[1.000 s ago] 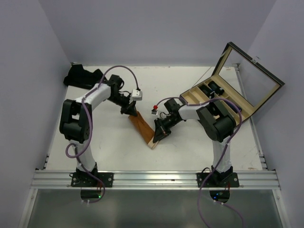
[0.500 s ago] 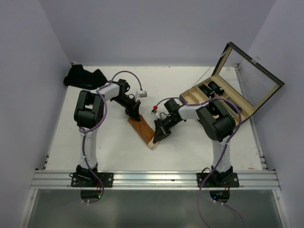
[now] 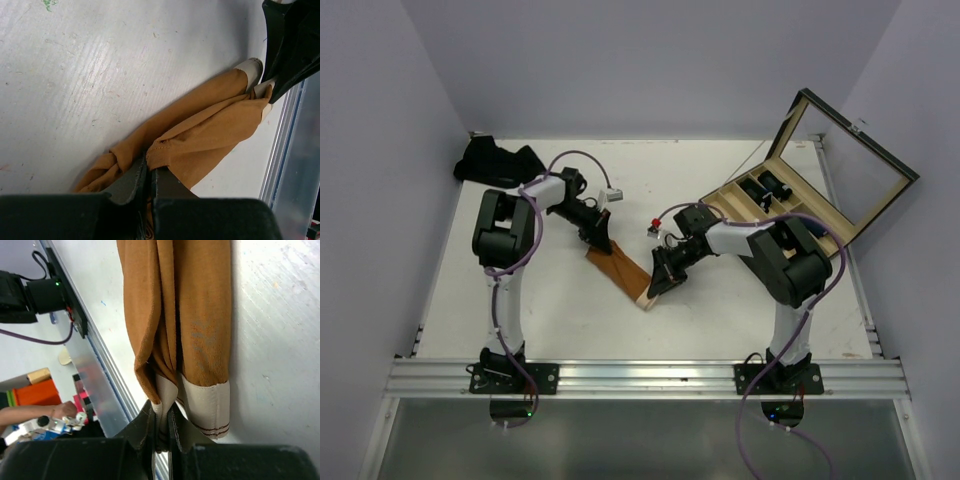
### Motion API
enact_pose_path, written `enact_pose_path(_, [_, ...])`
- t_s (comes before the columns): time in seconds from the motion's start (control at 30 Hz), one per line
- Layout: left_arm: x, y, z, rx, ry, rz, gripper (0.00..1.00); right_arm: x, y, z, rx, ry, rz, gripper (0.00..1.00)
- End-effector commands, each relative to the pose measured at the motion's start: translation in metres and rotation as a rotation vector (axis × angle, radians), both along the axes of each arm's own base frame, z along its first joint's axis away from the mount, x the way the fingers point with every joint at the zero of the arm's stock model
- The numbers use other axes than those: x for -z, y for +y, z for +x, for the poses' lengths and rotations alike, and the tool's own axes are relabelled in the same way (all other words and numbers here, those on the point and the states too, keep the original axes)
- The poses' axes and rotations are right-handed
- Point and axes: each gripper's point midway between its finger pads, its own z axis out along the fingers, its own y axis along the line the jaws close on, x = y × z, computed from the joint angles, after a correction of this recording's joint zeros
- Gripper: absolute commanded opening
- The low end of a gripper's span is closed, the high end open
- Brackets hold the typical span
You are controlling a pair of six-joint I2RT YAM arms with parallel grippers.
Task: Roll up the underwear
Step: Fold the underwear
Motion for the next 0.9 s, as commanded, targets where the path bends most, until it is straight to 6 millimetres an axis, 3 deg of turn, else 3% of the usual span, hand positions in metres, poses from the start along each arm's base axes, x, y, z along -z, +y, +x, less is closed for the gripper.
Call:
enact_pose_path(0.0, [0.035,0.026,0.012,-0.008,-0.048,0.128,0.0,-0.006,-0.006,0.006,0.08,0.073,-0.018,0.0])
enact_pose_path(0.43, [0.045,0.04,0.009,-0.03,-0.042,0.2,0.0,0.049,-0.038,0.018,0.197,0.215,-0.253,0.0])
enact_pose_path(0.6, [0.046,0.046,0.005,-0.048,-0.04,0.216,0.0,0.053,-0.038,0.024,0.164,0.179,-0.302,0.0])
enact_pose_path(0.73, [0.042,0.047,0.01,-0.074,-0.069,0.22,0.14,0.053,-0.028,0.021,0.112,0.154,-0.319,0.0])
enact_pose_path(0.77, [0.039,0.045,0.015,-0.088,-0.088,0.215,0.26,0.054,-0.024,0.021,0.101,0.153,-0.318,0.0])
enact_pose_path(0.87, [0.02,0.042,0.035,-0.121,-0.178,0.2,0.48,0.056,-0.022,0.017,0.087,0.169,-0.322,0.0])
